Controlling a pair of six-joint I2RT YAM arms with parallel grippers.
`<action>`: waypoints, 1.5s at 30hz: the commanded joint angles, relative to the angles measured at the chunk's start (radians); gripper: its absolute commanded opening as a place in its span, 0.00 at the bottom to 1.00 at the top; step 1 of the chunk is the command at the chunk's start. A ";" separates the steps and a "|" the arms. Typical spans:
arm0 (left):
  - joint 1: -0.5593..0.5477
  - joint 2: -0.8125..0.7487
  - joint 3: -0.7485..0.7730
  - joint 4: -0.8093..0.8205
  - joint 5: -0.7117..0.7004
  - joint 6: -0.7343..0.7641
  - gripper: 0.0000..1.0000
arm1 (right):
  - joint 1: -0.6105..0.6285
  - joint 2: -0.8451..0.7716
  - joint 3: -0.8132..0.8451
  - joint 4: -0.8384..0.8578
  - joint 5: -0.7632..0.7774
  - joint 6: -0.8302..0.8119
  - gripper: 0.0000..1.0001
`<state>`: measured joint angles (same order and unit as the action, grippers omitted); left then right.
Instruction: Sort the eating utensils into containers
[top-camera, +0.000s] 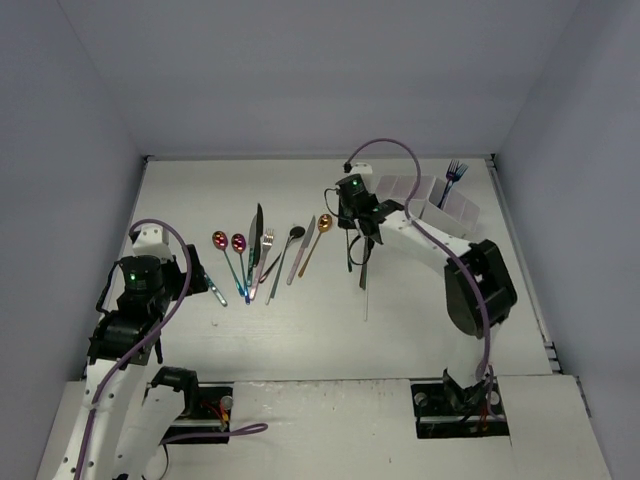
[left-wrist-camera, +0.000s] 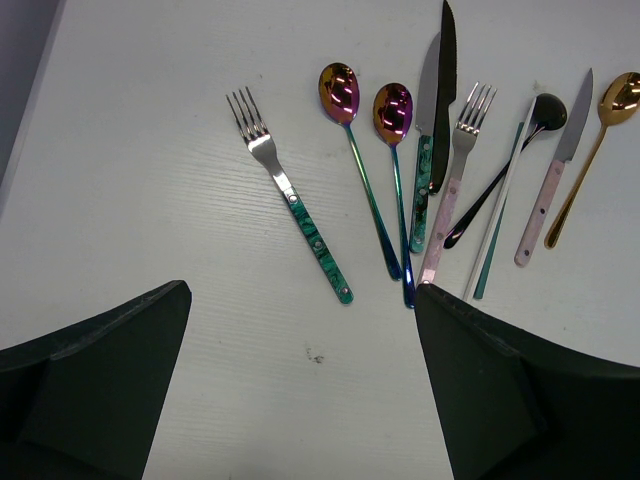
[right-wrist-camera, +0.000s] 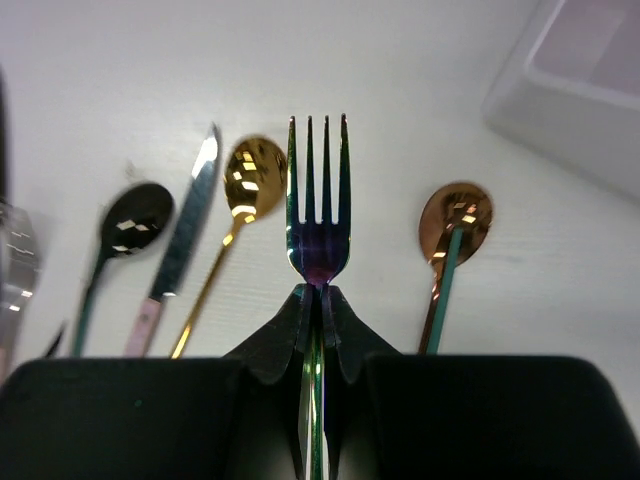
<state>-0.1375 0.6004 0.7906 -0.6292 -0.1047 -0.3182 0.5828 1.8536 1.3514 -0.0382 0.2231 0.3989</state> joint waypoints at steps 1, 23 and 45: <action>-0.003 0.005 0.024 0.049 -0.007 0.008 0.93 | -0.072 -0.220 0.042 0.130 0.075 -0.094 0.00; -0.002 0.025 0.024 0.055 -0.010 0.010 0.93 | -0.542 -0.234 -0.092 0.833 0.215 -0.266 0.00; -0.003 0.066 0.047 0.060 -0.006 -0.023 0.93 | -0.518 -0.138 -0.242 0.888 0.081 -0.235 0.16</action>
<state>-0.1375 0.6452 0.7906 -0.6292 -0.1057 -0.3201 0.0459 1.8220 1.1164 0.7742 0.3424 0.1566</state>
